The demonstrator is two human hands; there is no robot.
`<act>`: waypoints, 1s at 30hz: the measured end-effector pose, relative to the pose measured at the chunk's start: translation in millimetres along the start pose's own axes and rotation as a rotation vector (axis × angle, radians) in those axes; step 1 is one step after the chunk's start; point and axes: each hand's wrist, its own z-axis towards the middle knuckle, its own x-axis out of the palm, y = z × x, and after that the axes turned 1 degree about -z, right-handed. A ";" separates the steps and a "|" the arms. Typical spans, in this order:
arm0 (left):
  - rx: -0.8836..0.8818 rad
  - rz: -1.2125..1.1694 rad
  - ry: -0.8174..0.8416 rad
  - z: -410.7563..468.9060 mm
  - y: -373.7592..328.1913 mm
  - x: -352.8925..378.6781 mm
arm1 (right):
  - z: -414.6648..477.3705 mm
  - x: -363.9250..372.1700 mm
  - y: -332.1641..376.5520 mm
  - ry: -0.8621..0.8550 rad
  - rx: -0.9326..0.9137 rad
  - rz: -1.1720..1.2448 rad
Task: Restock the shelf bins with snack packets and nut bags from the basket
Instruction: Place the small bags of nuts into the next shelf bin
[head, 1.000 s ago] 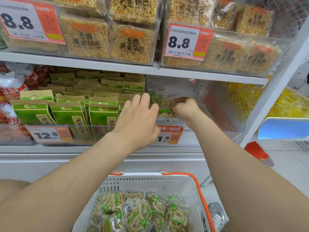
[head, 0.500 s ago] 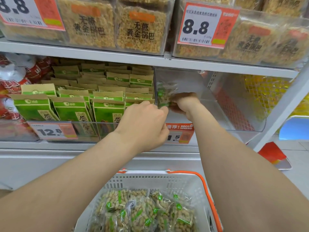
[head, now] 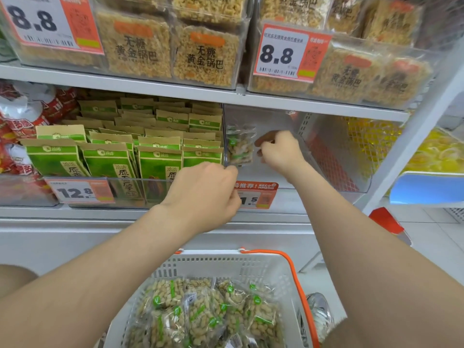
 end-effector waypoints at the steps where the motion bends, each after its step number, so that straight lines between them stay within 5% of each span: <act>1: -0.010 0.007 0.053 -2.7 -1.3 -0.6 | -10.7 -4.1 7.0 -0.041 -0.096 -0.054; 6: -0.039 0.041 0.475 -17.3 -2.7 1.9 | -86.3 -13.4 34.4 -0.085 -0.475 -0.186; 11: -0.054 0.130 0.890 -38.0 9.1 23.6 | -139.6 12.9 18.6 0.467 -0.545 -0.492; 20: -0.067 0.068 0.913 -37.7 8.5 41.8 | -188.2 117.0 -52.3 1.072 -0.346 -1.015; 30: 0.037 -0.029 0.883 -22.0 -2.2 46.3 | -221.9 194.5 -112.3 1.279 -0.160 -0.846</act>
